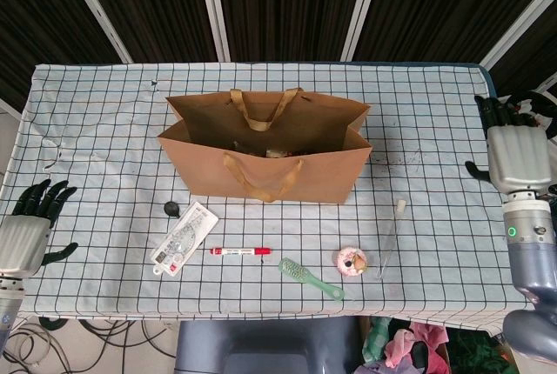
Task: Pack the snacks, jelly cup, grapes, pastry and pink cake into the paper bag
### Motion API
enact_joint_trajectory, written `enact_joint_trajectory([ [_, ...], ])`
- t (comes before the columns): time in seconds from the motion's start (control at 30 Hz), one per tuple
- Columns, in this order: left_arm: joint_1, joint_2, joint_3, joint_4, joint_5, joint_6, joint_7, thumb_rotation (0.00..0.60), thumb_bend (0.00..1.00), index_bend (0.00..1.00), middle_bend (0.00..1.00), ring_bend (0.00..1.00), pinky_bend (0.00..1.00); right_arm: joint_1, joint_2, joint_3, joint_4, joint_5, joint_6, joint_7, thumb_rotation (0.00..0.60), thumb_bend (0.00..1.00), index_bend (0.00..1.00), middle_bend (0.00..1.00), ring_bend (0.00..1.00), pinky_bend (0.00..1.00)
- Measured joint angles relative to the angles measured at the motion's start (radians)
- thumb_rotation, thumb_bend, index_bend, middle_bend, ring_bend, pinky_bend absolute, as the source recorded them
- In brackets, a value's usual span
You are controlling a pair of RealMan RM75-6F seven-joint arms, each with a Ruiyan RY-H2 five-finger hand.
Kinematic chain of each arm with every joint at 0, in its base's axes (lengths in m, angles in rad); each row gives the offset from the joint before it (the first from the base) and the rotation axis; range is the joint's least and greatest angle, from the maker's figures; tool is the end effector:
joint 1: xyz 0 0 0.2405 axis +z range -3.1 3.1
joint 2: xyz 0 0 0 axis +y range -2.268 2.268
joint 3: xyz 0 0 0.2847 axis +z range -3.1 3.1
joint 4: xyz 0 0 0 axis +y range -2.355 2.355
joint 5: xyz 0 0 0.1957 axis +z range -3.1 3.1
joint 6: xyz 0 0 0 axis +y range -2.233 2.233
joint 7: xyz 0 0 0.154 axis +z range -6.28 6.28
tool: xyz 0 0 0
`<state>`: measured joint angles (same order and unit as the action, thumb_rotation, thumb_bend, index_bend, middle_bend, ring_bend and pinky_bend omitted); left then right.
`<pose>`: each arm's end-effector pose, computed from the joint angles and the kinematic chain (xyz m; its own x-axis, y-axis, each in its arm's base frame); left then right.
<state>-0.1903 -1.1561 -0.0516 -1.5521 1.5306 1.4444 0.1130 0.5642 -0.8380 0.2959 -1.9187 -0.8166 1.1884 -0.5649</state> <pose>-0.3159 0.2274 0.1700 0.5194 -0.0198 0.8543 0.8459 -0.1299 -0.5173 -0.2164 -0.3484 0.2644 0.6447 0.0078 0.7644 -0.7623 0.0800 0.6422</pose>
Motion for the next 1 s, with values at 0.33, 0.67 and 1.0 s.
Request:
enact_joint_trajectory([
  [0.33, -0.002, -0.002, 0.000, 0.002, -0.004, -0.006, 0.003, 0.600, 0.09, 0.14, 0.08, 0.01, 0.09, 0.007, 0.117, -0.116, -0.165, -0.001, -0.293, 0.001, 0.600, 0.15, 0.07, 0.11, 0.20, 0.23],
  [0.67, -0.001, 0.001, 0.000, 0.001, 0.001, 0.001, -0.005, 0.600, 0.09, 0.14, 0.08, 0.01, 0.09, 0.013, 0.021, -0.182, -0.233, -0.184, -0.323, 0.010, 0.600, 0.12, 0.07, 0.09, 0.18, 0.21],
  [1.0, 0.000, 0.040, 0.018, -0.012, 0.033, 0.001, -0.109, 0.600, 0.09, 0.13, 0.08, 0.01, 0.09, 0.018, -0.206, -0.261, -0.186, -0.265, -0.296, -0.066, 0.600, 0.11, 0.07, 0.07, 0.16, 0.21],
])
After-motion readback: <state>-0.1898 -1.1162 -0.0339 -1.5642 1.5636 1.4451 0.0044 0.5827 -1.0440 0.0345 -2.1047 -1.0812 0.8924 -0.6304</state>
